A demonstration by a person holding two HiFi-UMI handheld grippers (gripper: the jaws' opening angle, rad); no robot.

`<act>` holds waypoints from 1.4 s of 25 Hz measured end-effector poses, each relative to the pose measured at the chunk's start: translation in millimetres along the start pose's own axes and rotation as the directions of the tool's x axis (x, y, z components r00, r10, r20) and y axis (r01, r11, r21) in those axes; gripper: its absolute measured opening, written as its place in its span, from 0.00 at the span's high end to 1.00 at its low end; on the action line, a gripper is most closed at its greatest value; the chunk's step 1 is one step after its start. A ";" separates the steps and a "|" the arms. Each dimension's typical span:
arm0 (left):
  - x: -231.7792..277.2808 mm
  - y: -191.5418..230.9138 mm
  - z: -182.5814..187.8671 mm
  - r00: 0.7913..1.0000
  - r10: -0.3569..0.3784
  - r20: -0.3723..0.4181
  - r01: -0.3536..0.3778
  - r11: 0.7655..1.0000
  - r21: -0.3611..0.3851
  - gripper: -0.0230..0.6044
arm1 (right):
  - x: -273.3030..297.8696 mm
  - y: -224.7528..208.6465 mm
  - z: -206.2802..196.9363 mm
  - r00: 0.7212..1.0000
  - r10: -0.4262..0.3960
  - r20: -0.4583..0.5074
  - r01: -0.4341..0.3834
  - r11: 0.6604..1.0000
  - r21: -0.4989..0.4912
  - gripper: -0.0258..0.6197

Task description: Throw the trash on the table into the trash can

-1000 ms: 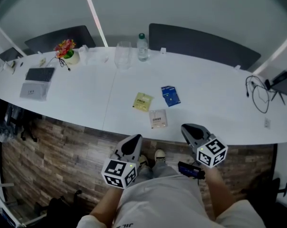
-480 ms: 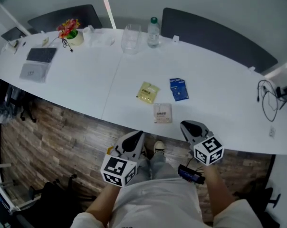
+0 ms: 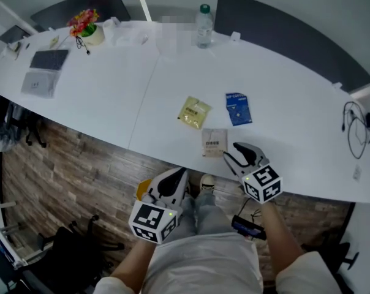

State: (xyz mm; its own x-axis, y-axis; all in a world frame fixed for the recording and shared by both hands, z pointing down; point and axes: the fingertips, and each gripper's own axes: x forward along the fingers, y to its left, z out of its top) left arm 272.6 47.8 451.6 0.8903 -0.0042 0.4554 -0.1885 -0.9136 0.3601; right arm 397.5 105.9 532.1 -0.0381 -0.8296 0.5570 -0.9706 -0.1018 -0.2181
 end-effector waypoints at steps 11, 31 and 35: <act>11.4 21.5 -13.0 0.999 0.038 -0.023 -0.039 0.998 -0.051 0.96 | 48.0 -14.6 -18.3 0.981 -0.020 -0.191 -0.003 0.993 -0.120 0.50; 9.1 43.0 -21.3 0.995 0.088 -0.042 -0.092 0.990 -0.108 0.96 | 84.4 -16.2 -43.4 0.920 -0.114 -0.374 -0.004 0.954 -0.299 0.80; 6.4 45.4 -19.7 0.995 0.093 -0.035 -0.097 0.990 -0.106 0.96 | 78.7 -13.5 -39.1 0.937 -0.105 -0.334 0.022 0.970 -0.243 0.87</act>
State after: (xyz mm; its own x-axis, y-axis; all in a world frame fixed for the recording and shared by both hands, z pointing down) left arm 261.6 14.3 486.9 0.8538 -0.0754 0.5152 -0.3167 -0.8606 0.3989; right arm 398.3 63.5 610.2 -0.0135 -0.5831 0.8123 -0.9999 0.0165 -0.0047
